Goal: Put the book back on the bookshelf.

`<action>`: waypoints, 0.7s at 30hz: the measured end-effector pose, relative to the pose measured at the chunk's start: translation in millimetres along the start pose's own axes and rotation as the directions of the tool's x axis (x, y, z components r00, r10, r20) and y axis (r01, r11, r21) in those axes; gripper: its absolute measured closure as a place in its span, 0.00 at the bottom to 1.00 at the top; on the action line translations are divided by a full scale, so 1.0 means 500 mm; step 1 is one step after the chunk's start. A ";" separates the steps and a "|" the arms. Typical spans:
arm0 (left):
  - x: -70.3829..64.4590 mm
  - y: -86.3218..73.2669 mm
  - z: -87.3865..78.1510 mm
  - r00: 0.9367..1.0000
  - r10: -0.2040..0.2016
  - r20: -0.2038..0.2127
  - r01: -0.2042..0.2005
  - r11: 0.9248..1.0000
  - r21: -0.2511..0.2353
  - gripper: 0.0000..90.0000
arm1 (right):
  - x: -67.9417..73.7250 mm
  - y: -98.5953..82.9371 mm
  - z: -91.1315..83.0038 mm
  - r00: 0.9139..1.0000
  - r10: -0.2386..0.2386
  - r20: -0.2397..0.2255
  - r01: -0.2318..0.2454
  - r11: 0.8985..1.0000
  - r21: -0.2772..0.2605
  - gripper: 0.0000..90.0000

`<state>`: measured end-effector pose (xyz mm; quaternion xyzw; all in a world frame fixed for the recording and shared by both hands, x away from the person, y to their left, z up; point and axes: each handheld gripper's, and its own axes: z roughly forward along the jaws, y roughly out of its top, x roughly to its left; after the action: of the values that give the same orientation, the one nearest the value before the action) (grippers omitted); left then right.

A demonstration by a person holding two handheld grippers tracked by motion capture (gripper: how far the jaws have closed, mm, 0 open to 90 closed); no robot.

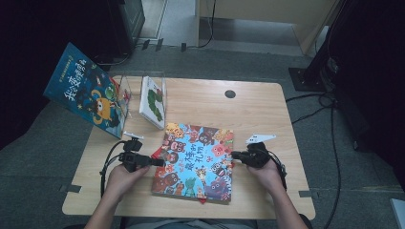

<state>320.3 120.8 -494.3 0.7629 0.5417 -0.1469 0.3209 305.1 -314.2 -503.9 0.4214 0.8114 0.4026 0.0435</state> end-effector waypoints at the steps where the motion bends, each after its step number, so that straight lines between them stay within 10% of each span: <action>1: -0.001 -0.001 0.002 1.000 -0.001 -0.005 0.001 1.000 0.008 0.39 | 0.001 -0.001 0.000 1.000 -0.004 -0.001 0.004 1.000 0.005 1.00; 21: -0.007 0.002 0.010 1.000 -0.011 0.012 0.010 0.999 0.039 0.41 | 0.011 -0.014 -0.007 0.999 -0.026 -0.030 0.027 0.999 0.027 1.00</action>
<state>320.3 114.8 -495.5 0.7652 0.5408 -0.1638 0.3085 295.4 -314.6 -505.0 0.4051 0.8230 0.3971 0.0308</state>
